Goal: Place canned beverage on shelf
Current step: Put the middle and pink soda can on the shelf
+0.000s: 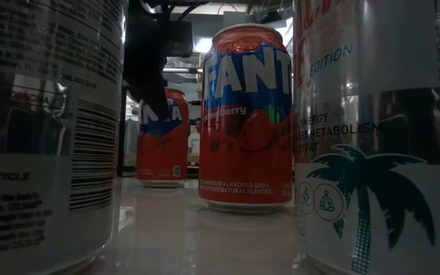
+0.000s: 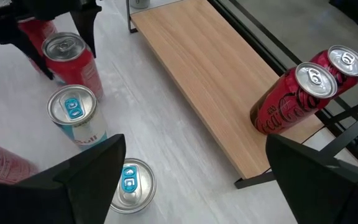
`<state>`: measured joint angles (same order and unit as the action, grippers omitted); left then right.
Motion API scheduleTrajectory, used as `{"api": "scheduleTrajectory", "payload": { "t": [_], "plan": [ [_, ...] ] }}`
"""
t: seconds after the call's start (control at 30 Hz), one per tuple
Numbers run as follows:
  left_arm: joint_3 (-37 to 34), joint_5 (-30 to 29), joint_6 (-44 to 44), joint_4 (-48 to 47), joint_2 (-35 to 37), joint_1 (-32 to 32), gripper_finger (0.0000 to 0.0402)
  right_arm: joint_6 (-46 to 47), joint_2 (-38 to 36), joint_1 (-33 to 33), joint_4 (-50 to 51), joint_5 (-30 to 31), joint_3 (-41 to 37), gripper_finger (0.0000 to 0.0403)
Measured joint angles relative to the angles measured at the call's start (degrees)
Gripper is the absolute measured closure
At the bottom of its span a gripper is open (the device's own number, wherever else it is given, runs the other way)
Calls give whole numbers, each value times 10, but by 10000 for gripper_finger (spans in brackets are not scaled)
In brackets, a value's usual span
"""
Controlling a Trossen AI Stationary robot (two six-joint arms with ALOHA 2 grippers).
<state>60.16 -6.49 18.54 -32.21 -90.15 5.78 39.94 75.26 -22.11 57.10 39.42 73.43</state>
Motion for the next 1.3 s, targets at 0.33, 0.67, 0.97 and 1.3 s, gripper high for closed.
{"api": "scheduleTrajectory", "payload": {
  "t": [0.33,0.67,0.97,1.3],
  "plan": [
    [52,-12,39,-18,-1,-27,125,0,0,0,0,0,0,26],
    [141,-14,2,-54,0,-107,125,0,0,0,0,0,0,26],
    [224,-12,-82,-53,-19,-203,125,0,0,0,0,0,0,26],
    [415,23,-188,-84,-163,-279,125,0,0,0,0,0,0,26]
  ]
}}
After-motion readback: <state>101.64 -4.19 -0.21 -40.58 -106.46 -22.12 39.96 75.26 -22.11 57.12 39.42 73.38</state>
